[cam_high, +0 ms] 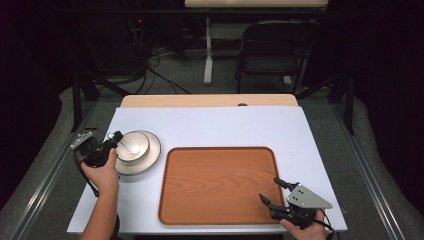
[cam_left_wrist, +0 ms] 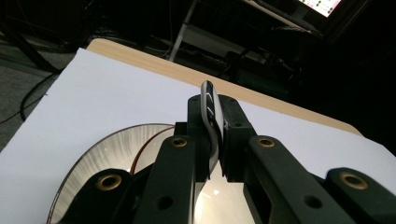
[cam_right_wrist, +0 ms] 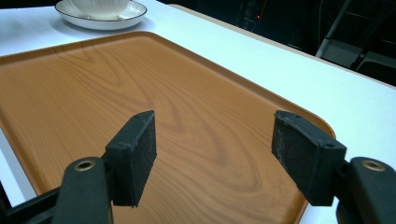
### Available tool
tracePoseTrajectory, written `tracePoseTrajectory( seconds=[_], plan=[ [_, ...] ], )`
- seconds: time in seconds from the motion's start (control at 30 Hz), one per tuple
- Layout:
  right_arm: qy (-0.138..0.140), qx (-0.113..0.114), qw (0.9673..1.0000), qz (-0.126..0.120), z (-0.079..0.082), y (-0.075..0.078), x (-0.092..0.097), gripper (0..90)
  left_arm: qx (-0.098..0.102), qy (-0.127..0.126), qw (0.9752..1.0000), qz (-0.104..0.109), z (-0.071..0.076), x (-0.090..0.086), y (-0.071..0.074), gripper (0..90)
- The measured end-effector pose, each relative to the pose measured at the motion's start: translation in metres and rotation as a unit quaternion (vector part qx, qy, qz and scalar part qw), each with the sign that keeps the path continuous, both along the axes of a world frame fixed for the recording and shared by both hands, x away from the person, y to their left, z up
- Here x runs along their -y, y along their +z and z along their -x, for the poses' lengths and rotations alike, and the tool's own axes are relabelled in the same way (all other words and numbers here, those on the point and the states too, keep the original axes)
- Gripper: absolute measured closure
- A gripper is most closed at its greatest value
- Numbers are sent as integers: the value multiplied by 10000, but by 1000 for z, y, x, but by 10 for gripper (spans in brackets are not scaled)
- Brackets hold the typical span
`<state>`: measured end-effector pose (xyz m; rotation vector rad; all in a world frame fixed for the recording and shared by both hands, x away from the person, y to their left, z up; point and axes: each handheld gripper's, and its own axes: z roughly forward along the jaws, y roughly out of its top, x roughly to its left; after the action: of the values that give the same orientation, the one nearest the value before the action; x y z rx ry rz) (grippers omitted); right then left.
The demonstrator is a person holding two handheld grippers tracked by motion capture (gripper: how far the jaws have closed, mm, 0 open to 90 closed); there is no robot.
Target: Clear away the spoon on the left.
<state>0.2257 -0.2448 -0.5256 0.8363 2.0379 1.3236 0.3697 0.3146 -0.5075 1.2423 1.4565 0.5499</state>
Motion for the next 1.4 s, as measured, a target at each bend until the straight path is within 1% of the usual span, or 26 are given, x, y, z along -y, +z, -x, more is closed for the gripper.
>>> tracePoseTrajectory(
  seconds=[0.2,0.3,0.37,0.43,0.47,0.5,0.53,0.57,0.63,0.7,0.73,0.77,0.8,0.87,0.9,0.97,1.0,1.03,1.07,1.1,1.17,1.2,1.23,1.27,1.3,1.4],
  plan=[
    [1,4,10000,2,0,0,0,306,71,7,10000,-40,2,-4,9,846],
    [1,4,10000,-1,0,0,0,306,113,-10,9999,-50,4,-6,15,846],
    [-3,3,10000,-6,0,0,0,306,152,-19,9999,-55,5,-7,22,847],
    [-6,4,10000,-9,0,0,0,306,177,-26,9998,-65,6,-8,24,846],
    [-6,4,10000,-9,0,0,0,306,162,-29,9998,-72,7,-8,27,846],
    [-7,9,10000,-9,0,0,0,306,163,-71,9998,-66,8,-9,31,847],
    [-7,9,10000,-9,0,0,0,306,163,-71,9998,-66,8,-9,31,847],
    [-6,13,10000,-8,0,0,0,306,177,-120,9997,-92,9,-9,36,847],
    [-7,12,10000,-9,0,0,0,306,165,-155,9997,-123,9,-8,39,847],
    [-8,11,10000,-9,0,0,0,306,129,-276,9994,-147,10,-6,43,847],
    [-7,11,10000,-8,0,0,0,306,94,-362,9991,-179,10,-5,47,847],
    [-6,12,10000,-7,0,0,0,306,105,-412,9988,-229,10,-3,49,847],
    [-7,8,10000,-4,0,0,0,306,89,-500,9982,-307,11,0,55,848],
    [-9,7,10000,-3,0,0,0,306,87,-541,9979,-339,12,1,58,848],
    [-10,7,10000,-2,0,0,0,306,65,-669,9970,-390,13,4,63,848],
    [-11,6,10000,-2,0,0,0,306,73,-768,9961,-429,14,8,69,848],
    [-11,6,10000,-2,0,0,0,306,73,-768,9961,-429,14,8,69,848],
    [-7,3,10000,-3,0,0,0,306,35,-875,9951,-465,15,12,74,849],
    [-7,3,10000,-3,0,0,0,306,35,-875,9951,-465,15,12,74,849],
    [-6,3,10000,-3,0,0,0,306,30,-950,9943,-485,16,14,77,848],
    [-10,0,10000,-3,0,0,0,306,-41,-1134,9918,-594,16,20,84,849],
    [-10,1,10000,-1,0,0,0,306,-41,-1134,9918,-594,16,20,84,849],
    [-10,1,10000,-1,0,0,0,306,-77,-1188,9908,-637,16,23,86,849],
    [-8,6,10000,-4,0,0,0,306,-118,-1320,9884,-744,17,29,89,849],
    [-8,6,10000,-4,0,0,0,306,-118,-1320,9884,-744,17,29,89,849],
    [-15,8,10000,-6,0,0,0,306,-166,-1539,9839,-896,20,38,93,849]
  ],
)
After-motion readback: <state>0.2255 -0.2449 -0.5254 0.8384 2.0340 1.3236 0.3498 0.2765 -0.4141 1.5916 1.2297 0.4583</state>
